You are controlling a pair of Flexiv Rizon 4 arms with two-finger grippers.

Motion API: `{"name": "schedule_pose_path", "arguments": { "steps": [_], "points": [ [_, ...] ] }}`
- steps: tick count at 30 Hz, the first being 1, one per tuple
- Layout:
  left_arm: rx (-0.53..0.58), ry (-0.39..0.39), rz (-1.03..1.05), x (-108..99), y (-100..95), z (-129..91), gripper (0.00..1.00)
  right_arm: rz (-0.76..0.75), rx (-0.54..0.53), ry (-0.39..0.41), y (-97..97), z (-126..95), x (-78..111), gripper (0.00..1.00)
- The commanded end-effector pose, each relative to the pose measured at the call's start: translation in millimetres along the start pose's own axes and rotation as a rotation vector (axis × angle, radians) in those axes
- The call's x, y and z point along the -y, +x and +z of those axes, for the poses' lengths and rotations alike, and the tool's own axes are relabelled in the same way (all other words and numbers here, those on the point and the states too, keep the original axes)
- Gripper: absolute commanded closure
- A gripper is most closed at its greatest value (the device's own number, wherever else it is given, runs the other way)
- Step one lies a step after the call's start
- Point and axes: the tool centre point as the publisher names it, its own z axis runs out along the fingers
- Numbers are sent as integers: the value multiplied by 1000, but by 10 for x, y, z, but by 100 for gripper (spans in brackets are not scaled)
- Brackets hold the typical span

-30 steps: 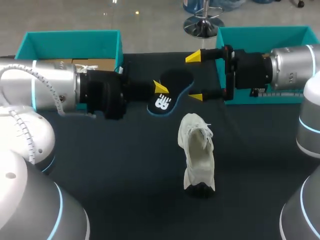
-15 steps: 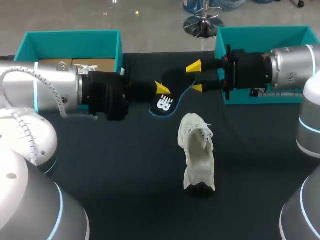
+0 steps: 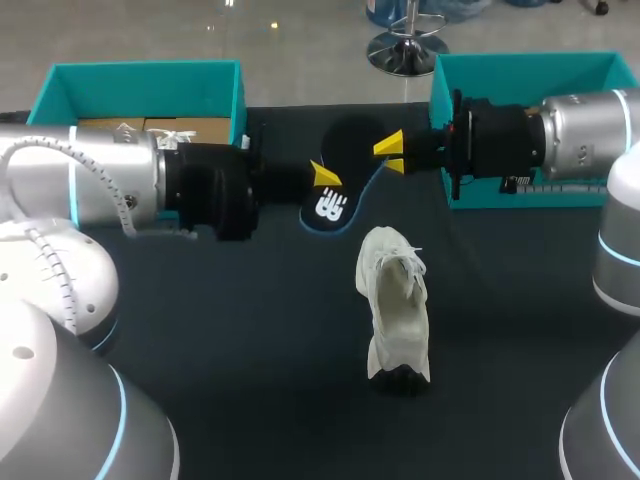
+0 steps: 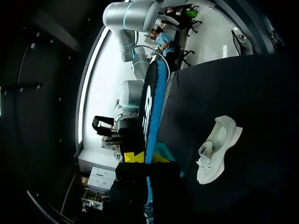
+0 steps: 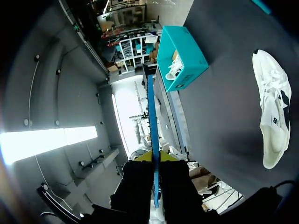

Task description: Take the shoe out of the shoebox, open the shoe tongue, remove and reinsert the insole, then place the shoe into the shoebox

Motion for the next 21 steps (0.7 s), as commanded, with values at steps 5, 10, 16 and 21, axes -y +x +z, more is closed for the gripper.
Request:
{"name": "schedule_pose_path", "arguments": {
  "steps": [5,10,16,21],
  "points": [
    [-7,-1,-8,-44,-30,8,0,0,2,0,-1,30,0,100],
    [27,10,-24,-295,-206,-205,0,0,2,0,-1,30,0,100],
    [-5,82,45,-665,-488,-519,0,0,2,0,-1,30,0,100],
    [-235,257,206,-844,-653,-670,0,0,2,0,-1,30,0,100]
  ]
}}
